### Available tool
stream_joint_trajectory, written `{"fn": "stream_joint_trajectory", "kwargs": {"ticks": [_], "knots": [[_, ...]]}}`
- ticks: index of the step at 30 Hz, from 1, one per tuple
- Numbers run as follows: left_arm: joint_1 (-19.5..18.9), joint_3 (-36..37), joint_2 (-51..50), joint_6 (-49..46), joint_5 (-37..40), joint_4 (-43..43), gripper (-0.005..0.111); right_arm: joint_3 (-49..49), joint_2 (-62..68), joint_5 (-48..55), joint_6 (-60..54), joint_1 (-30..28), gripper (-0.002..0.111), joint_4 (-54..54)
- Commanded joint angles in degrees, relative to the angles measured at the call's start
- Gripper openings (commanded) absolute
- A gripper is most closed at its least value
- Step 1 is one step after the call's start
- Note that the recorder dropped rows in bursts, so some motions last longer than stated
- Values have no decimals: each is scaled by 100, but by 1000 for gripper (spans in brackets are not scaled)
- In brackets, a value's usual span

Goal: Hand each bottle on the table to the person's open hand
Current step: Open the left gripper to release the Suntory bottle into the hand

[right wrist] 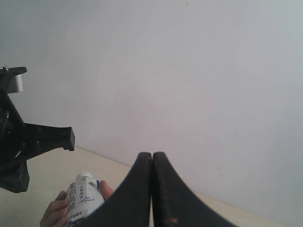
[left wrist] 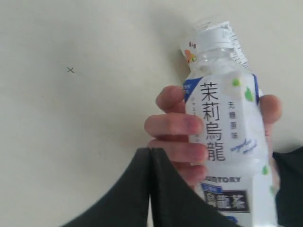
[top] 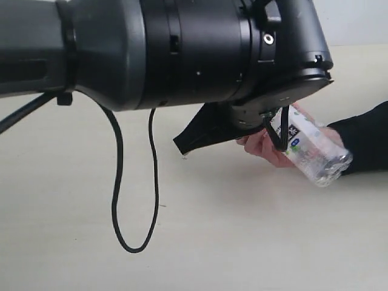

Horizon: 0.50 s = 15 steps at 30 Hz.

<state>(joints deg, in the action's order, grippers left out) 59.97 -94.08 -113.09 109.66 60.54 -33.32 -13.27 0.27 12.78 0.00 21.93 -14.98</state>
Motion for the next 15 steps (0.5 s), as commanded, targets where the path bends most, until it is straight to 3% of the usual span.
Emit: {"fn": "stream_joint_trajectory", "kwargs": {"ticks": [1,4,7,9,15], "knots": [[7,1,93,-312,231,121,0,21,-27,-22,0,8,0,-1],[-3,1,201,-610,942,-83,0,21,-27,-22,0,8,0,-1],[9,29,239,-2048,942,325,0,21,-27,-22,0,8,0,-1],[9,29,239,-2122,942,1090,0,21,-27,-22,0,8,0,-1],[9,29,239,-3139,942,1169,0,21,-27,-22,0,8,0,-1]]}}
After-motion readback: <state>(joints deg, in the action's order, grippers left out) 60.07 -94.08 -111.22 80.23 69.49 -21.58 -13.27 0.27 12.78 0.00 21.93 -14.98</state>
